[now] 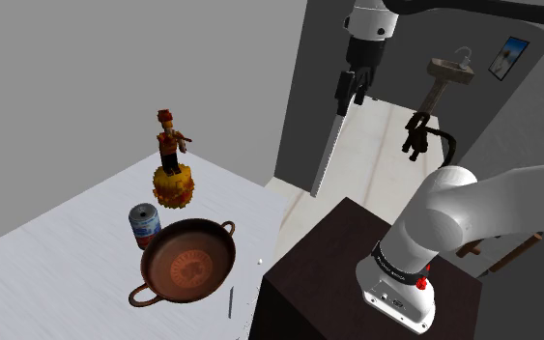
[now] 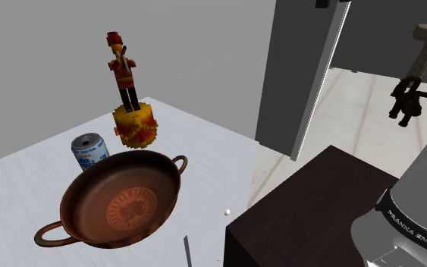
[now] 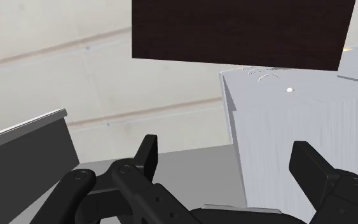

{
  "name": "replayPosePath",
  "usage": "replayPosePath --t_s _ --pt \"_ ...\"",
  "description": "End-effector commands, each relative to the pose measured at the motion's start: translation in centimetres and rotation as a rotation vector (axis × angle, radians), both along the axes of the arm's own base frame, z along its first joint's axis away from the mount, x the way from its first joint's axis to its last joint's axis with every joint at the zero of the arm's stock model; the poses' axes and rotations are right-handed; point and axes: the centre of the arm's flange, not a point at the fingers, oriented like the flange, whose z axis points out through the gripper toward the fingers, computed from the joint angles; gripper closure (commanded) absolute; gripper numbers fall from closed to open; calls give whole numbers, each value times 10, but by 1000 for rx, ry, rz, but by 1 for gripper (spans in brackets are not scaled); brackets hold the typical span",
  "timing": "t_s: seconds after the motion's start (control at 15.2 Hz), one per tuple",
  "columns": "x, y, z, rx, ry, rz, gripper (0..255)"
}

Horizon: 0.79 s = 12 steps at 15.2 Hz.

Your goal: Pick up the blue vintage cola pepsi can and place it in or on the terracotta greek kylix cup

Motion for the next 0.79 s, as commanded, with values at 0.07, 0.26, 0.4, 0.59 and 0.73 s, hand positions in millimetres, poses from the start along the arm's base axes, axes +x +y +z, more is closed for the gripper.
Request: replayPosePath --t_s 0.07,0.26,0.4,0.59,0.73 --pt "4 11 -6 2 -2 -2 0" --pt "17 43 -23 6 -7 -8 0" --pt "25 64 -35 10 -10 -12 0" --pt "38 96 -52 14 -15 -18 0" --pt "47 118 -63 17 -18 -23 0"
